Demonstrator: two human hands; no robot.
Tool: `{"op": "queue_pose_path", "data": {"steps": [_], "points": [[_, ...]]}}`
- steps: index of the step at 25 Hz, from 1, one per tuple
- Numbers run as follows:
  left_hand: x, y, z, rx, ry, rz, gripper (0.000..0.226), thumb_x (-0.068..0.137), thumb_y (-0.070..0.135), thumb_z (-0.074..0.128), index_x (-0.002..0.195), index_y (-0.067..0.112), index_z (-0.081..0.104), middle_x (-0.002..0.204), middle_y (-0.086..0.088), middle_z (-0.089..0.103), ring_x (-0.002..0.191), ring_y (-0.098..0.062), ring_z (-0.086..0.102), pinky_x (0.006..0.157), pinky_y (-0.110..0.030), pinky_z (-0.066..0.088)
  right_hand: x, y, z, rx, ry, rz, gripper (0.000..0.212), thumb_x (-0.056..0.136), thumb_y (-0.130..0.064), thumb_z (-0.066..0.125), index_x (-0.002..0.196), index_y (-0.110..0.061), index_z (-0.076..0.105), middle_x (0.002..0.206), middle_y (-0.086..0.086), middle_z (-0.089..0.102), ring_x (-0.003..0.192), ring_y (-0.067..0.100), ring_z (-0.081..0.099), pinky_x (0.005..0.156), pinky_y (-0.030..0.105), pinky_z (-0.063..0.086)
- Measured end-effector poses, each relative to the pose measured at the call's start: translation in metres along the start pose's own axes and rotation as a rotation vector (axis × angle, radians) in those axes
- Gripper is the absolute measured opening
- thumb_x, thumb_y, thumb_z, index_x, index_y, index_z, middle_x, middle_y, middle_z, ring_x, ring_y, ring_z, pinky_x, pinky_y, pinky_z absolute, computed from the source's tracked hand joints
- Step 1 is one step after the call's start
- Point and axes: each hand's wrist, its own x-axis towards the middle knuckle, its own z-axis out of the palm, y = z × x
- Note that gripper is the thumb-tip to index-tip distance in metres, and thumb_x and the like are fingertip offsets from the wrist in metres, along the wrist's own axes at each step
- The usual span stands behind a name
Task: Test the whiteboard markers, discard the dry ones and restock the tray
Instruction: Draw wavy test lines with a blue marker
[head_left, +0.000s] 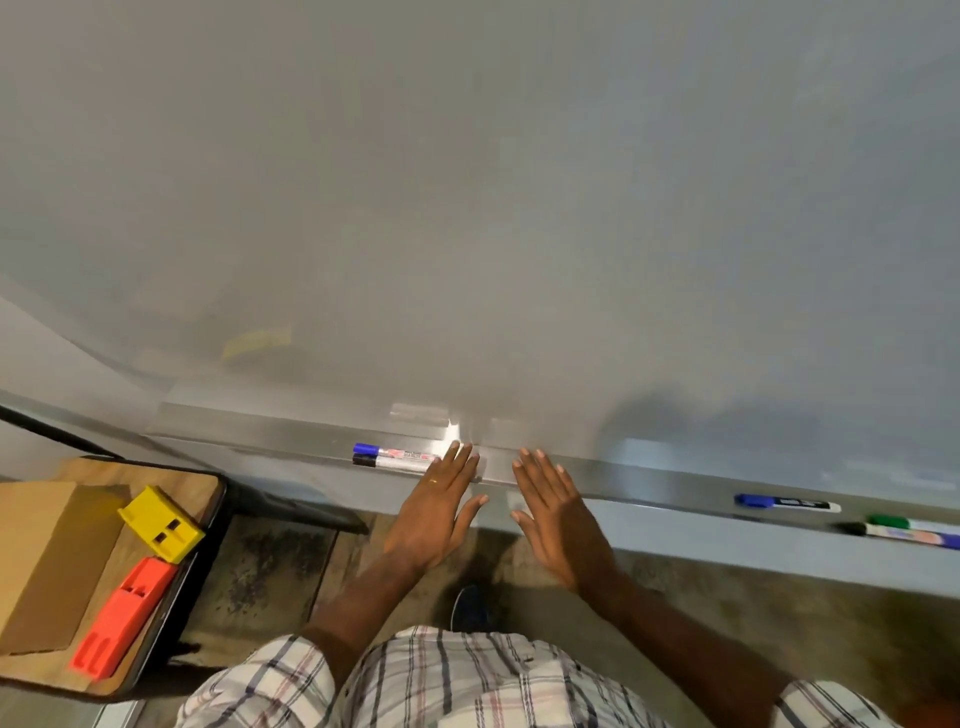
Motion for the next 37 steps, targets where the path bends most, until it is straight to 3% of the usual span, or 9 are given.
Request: {"op": "queue_pose_path", "data": {"steps": [4, 9, 16, 24, 28, 30, 34, 35, 37], "points": [[-0.002, 0.065, 0.027, 0.021, -0.013, 0.101, 0.068, 0.106, 0.059, 0.028, 0.162, 0.024, 0.010, 0.168, 0.007, -0.004, 0.155, -0.008, -0.011, 0.125, -0.029, -0.004, -0.064, 0.031, -0.032, -0.010, 0.037, 0.108, 0.065, 0.103, -0.038, 0.049, 0.158, -0.012, 0.025, 0.166, 0.007, 0.021, 0.156, 0.022, 0.015, 0.123, 0.045, 0.027], [-0.023, 0.156, 0.064, 0.010, -0.086, 0.207, 0.068, 0.107, 0.058, 0.026, 0.162, 0.026, 0.002, 0.165, 0.011, -0.013, 0.151, -0.005, -0.021, 0.118, -0.022, -0.018, -0.155, 0.068, -0.073, -0.033, 0.167, 0.214, 0.063, 0.105, -0.042, 0.045, 0.155, -0.006, 0.032, 0.164, 0.010, 0.028, 0.154, 0.025, 0.020, 0.121, 0.047, 0.032], [-0.031, 0.263, 0.100, -0.014, -0.168, 0.395, 0.063, 0.108, 0.051, 0.025, 0.161, 0.026, 0.002, 0.162, 0.012, -0.016, 0.151, -0.006, -0.018, 0.117, -0.020, -0.020, -0.251, 0.108, -0.118, -0.130, 0.199, 0.425, 0.069, 0.105, -0.056, 0.034, 0.155, -0.009, 0.035, 0.163, 0.009, 0.030, 0.153, 0.024, 0.024, 0.121, 0.045, 0.033], [0.033, 0.320, 0.120, 0.004, -0.234, 0.409, 0.066, 0.105, 0.059, 0.022, 0.162, 0.030, 0.006, 0.169, 0.010, -0.001, 0.157, -0.012, -0.001, 0.126, -0.032, 0.003, -0.255, 0.171, -0.143, -0.109, 0.044, 0.696, 0.080, 0.093, -0.073, -0.005, 0.157, -0.027, -0.012, 0.164, -0.006, -0.020, 0.152, 0.014, -0.018, 0.120, 0.034, -0.011], [0.083, 0.335, 0.134, 0.008, -0.254, 0.447, 0.068, 0.104, 0.059, 0.018, 0.162, 0.025, 0.014, 0.169, 0.006, 0.009, 0.157, -0.014, 0.005, 0.128, -0.040, 0.017, -0.224, 0.212, -0.148, -0.108, -0.057, 0.693, 0.076, 0.102, -0.063, 0.005, 0.158, -0.015, 0.023, 0.166, 0.007, 0.020, 0.152, 0.024, 0.020, 0.123, 0.038, 0.012], [0.106, 0.336, 0.141, 0.018, -0.249, 0.465, 0.076, 0.099, 0.065, 0.008, 0.160, 0.023, 0.025, 0.168, 0.003, 0.018, 0.156, -0.017, 0.013, 0.127, -0.039, 0.022, -0.209, 0.232, -0.150, -0.099, -0.099, 0.644, 0.073, 0.104, -0.059, 0.010, 0.153, -0.013, 0.040, 0.160, 0.007, 0.035, 0.147, 0.024, 0.035, 0.124, 0.036, 0.011], [0.133, 0.329, 0.153, 0.013, -0.239, 0.489, 0.073, 0.102, 0.063, 0.011, 0.151, 0.022, 0.045, 0.159, 0.001, 0.042, 0.148, -0.019, 0.038, 0.122, -0.033, 0.032, -0.178, 0.269, -0.149, -0.017, -0.170, 0.526, 0.083, 0.095, -0.066, -0.001, 0.161, -0.019, 0.016, 0.167, -0.001, 0.007, 0.155, 0.017, 0.007, 0.125, 0.035, 0.001], [0.136, 0.327, 0.153, 0.020, -0.247, 0.493, 0.065, 0.104, 0.058, 0.018, 0.150, 0.023, 0.047, 0.156, 0.001, 0.046, 0.144, -0.019, 0.043, 0.119, -0.033, 0.037, -0.174, 0.277, -0.147, -0.031, -0.173, 0.498, 0.076, 0.099, -0.062, 0.007, 0.160, -0.018, 0.020, 0.167, 0.000, 0.012, 0.155, 0.018, 0.011, 0.126, 0.039, 0.007], [0.143, 0.324, 0.151, 0.024, -0.249, 0.493, 0.049, 0.105, 0.045, 0.038, 0.147, 0.024, 0.050, 0.150, 0.000, 0.053, 0.134, -0.018, 0.052, 0.111, -0.031, 0.046, -0.168, 0.286, -0.144, -0.077, -0.242, 0.436, 0.056, 0.103, -0.038, 0.050, 0.153, -0.015, 0.041, 0.159, 0.007, 0.039, 0.148, 0.024, 0.036, 0.122, 0.044, 0.026]]}}
